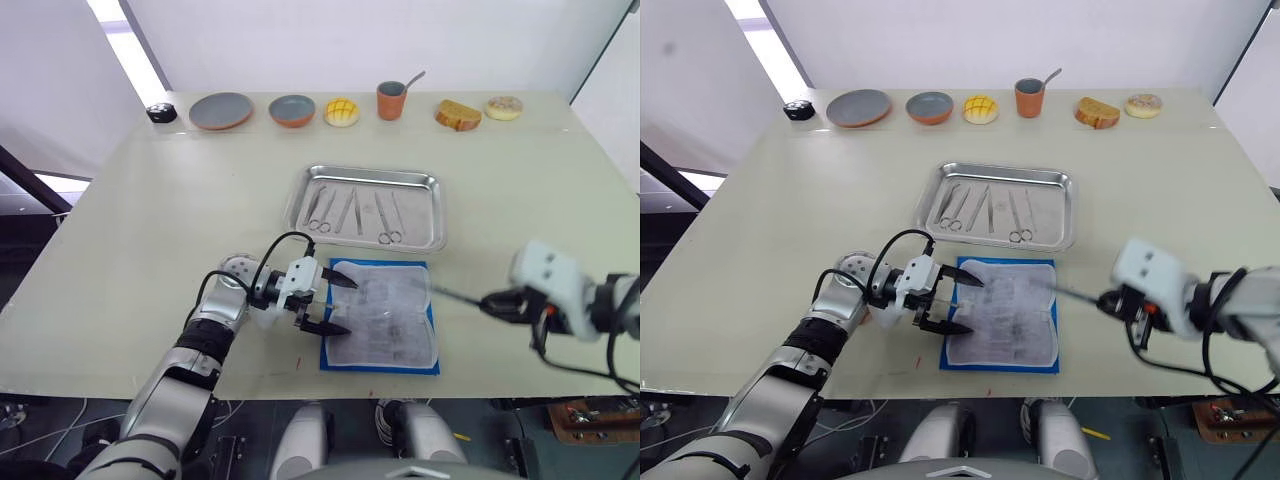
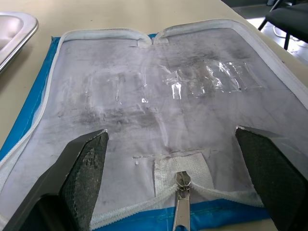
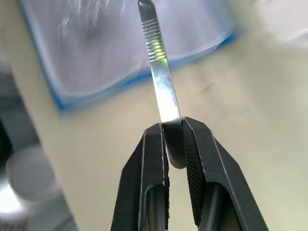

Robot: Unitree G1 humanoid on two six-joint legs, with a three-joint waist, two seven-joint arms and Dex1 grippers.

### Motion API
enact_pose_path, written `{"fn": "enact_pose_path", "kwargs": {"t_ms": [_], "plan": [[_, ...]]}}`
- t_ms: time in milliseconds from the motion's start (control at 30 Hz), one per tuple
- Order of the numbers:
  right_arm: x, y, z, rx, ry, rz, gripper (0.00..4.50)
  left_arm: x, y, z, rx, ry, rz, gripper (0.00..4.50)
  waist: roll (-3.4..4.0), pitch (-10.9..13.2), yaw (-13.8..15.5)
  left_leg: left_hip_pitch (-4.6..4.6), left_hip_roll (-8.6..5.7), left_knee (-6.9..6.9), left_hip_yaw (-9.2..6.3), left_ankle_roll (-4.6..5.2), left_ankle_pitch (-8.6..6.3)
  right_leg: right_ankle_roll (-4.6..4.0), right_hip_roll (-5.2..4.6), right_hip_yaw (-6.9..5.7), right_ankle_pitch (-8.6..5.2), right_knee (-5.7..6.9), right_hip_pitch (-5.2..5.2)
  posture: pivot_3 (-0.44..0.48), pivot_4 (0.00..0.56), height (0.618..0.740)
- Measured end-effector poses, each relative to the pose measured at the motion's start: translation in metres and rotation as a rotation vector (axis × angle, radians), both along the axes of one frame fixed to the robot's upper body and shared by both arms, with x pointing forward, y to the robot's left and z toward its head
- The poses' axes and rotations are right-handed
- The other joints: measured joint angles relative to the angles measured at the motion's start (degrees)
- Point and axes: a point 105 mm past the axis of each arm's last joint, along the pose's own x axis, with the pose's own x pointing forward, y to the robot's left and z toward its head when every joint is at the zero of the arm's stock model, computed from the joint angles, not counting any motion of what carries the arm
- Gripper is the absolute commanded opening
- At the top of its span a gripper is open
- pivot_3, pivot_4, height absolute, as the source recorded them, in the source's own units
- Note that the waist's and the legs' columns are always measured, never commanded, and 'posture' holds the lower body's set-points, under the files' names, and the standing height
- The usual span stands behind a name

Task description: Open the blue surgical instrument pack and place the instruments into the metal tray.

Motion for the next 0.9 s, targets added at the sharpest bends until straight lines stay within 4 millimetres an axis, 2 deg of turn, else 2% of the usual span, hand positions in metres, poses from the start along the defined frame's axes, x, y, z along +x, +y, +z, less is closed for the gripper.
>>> {"fn": "enact_pose_path", "kwargs": {"t_ms": [67,100,200,267,433,467,700,900], "plan": [[0.018,0.013,0.013,0.160,-0.066,-0.065,0.03,0.000,0.002,0.000,0.002,-0.001,0.007,4.50,-0.10,-0.04,-0.32,0.02,0.06,0.00,0.03,0.00,0.00,-0.02,0.07,0.07,0.01,0.02,0.00,0.000,0.150,0.740],[0.022,0.016,0.016,0.189,-0.077,-0.083,0.03,0.000,0.002,0.000,0.002,0.001,0.007,4.50,-0.04,-0.05,-0.46,0.02,0.03,-0.02,0.05,0.00,0.00,-0.01,0.04,0.10,0.01,0.03,-0.02,0.000,0.150,0.740],[0.054,0.036,0.019,0.288,-0.072,-0.225,0.03,0.000,0.001,0.000,-0.001,0.003,0.009,4.50,0.21,-0.11,-0.37,0.00,0.01,-0.03,0.02,0.00,0.00,-0.03,0.03,0.07,0.00,0.06,-0.08,0.000,0.150,0.740],[0.072,0.050,0.015,0.361,-0.012,-0.305,0.03,0.000,-0.002,0.001,-0.007,-0.002,0.004,4.50,0.25,-0.11,-0.07,-0.08,0.00,-0.04,-0.03,0.00,0.00,-0.03,0.01,0.01,0.00,0.04,-0.13,0.000,0.150,0.740],[0.092,0.057,0.007,0.403,0.024,-0.427,0.03,0.000,-0.003,0.001,-0.008,-0.002,0.009,4.50,0.27,-0.10,-0.04,-0.15,-0.11,-0.04,-0.01,0.00,0.00,-0.02,-0.08,0.10,0.00,0.02,-0.16,0.000,0.150,0.740],[0.114,0.059,-0.011,0.411,0.067,-0.573,0.03,-0.001,0.000,0.001,-0.005,0.002,0.022,4.50,0.28,-0.10,-0.30,-0.10,-0.12,-0.04,0.00,0.00,0.00,-0.02,-0.09,0.12,0.00,0.07,-0.16,0.000,0.150,0.740],[0.142,0.066,-0.044,0.367,0.105,-0.706,0.03,-0.001,0.002,0.000,-0.007,0.000,0.034,4.50,0.34,-0.09,-0.59,-0.06,-0.10,-0.04,0.03,0.00,0.00,-0.02,-0.05,0.15,0.00,0.11,-0.16,0.000,0.150,0.740],[0.152,0.073,-0.051,0.356,0.102,-0.717,0.03,-0.001,0.002,0.000,-0.009,-0.003,0.037,4.50,0.37,-0.08,-0.57,-0.06,-0.11,-0.05,0.01,0.01,0.00,-0.02,-0.06,0.13,0.01,0.11,-0.16,0.000,0.150,0.740]]}}
